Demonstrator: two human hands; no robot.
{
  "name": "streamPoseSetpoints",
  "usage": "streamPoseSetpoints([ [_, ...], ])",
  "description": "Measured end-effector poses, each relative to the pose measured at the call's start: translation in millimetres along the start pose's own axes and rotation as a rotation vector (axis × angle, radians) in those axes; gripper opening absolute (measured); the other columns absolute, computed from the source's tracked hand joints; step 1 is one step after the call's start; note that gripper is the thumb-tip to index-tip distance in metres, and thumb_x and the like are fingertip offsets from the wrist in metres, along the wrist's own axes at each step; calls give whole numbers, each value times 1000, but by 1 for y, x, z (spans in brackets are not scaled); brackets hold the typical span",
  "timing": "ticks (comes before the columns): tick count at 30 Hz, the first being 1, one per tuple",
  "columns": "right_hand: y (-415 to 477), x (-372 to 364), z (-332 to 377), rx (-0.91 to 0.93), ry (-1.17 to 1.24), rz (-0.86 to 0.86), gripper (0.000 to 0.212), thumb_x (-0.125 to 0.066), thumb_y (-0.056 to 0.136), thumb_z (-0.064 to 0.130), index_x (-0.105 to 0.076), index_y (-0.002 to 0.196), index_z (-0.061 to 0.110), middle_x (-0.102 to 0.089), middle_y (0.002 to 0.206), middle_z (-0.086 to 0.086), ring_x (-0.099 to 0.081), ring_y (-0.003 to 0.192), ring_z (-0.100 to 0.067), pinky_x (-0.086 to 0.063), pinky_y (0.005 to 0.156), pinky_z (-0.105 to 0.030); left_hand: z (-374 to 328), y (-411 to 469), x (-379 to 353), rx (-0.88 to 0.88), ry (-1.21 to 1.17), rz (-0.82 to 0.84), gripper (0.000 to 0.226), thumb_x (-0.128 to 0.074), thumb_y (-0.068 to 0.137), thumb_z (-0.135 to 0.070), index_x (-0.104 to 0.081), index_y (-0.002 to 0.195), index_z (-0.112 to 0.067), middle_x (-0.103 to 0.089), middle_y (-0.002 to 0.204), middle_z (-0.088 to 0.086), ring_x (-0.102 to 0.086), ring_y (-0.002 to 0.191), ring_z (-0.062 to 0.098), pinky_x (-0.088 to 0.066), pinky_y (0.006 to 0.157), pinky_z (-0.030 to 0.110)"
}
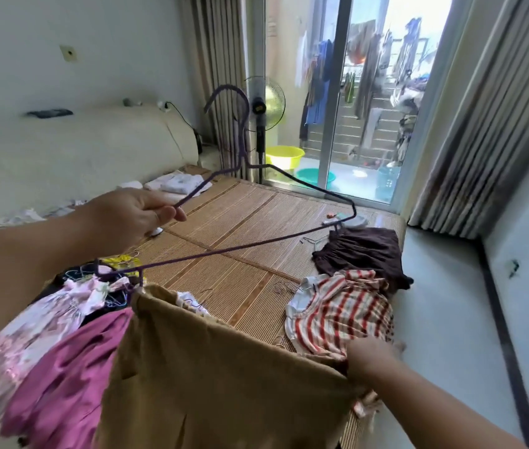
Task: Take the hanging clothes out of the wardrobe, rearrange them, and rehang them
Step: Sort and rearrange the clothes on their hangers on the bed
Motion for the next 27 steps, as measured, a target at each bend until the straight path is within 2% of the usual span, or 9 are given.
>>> streamPoseSetpoints([
  [2,0,-6,-9,-70,123,17,18,-45,89,18,-58,100,24,-60,116,1,-55,108,-22,-37,99,-47,3,3,-6,-16,-21,16,21,-50,95,-24,-68,89,-34,-53,43,-15,-45,36,3,-27,46,25],
  [5,-3,-21,-13,-70,669,222,19,-54,91,27,-62,99,11,-65,100,-5,-59,85,-18,-49,67,-24,6,5,-15,-43,7,37,21,-52,95,-22,-68,87,-33,-53,44,-23,-47,39,-6,-26,46,22],
  [8,-21,-21,-4,-165,1507,497,19,-57,93,18,-59,105,2,-66,86,-15,-64,72,-22,-52,58,-30,18,2,-21,-16,172,91,21,-54,93,-30,-66,83,-45,-64,66,-27,-56,64,-11,-35,60,24],
  [11,-27,2,5,-130,1925,499,21,-45,98,16,-58,90,2,-66,66,-13,-66,55,-22,-52,59,-35,37,-4,-29,10,176,162,28,-58,91,-29,-68,75,-49,-68,96,-19,-61,94,4,-43,76,23],
  [13,-28,14,8,-135,2045,468,31,-42,99,17,-59,79,2,-60,55,-10,-61,44,-19,-51,60,-35,44,-8,-35,15,169,197,29,-57,91,-30,-70,77,-52,-70,94,-8,-64,93,20,-47,81,34],
  [15,-29,24,15,-108,2130,480,40,-41,99,21,-56,64,7,-50,48,-2,-46,35,-12,-47,49,-25,48,-10,-38,6,143,210,27,-56,91,-32,-67,86,-56,-71,95,2,-63,95,32,-47,81,40],
  [18,-25,34,17,-130,2160,444,43,-43,97,28,-50,56,15,-45,44,4,-38,36,-9,-31,47,-17,46,-9,-38,-22,86,179,33,-57,91,-27,-68,81,-57,-70,93,-13,-62,94,12,-41,74,25],
  [22,-19,37,8,-195,2151,374,38,-45,95,26,-51,60,12,-49,40,1,-40,26,-10,-37,33,-14,39,-12,-38,-35,-49,146,39,-56,92,-15,-72,76,-47,-70,89,-14,-60,91,2,-39,73,22],
  [27,-10,39,-3,-297,2123,242,21,-55,92,19,-53,78,3,-50,36,-5,-46,26,-12,-45,34,-22,34,-13,-34,-72,-101,132,36,-54,93,-13,-72,84,-42,-69,83,-22,-60,79,-9,-38,69,23],
])
Point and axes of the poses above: each hand's wrist, its own y-axis towards the middle knuckle, its own x-axis out of the back of the hand, z = x × y, the point moved 8 cm from there along y, towards the middle knuckle
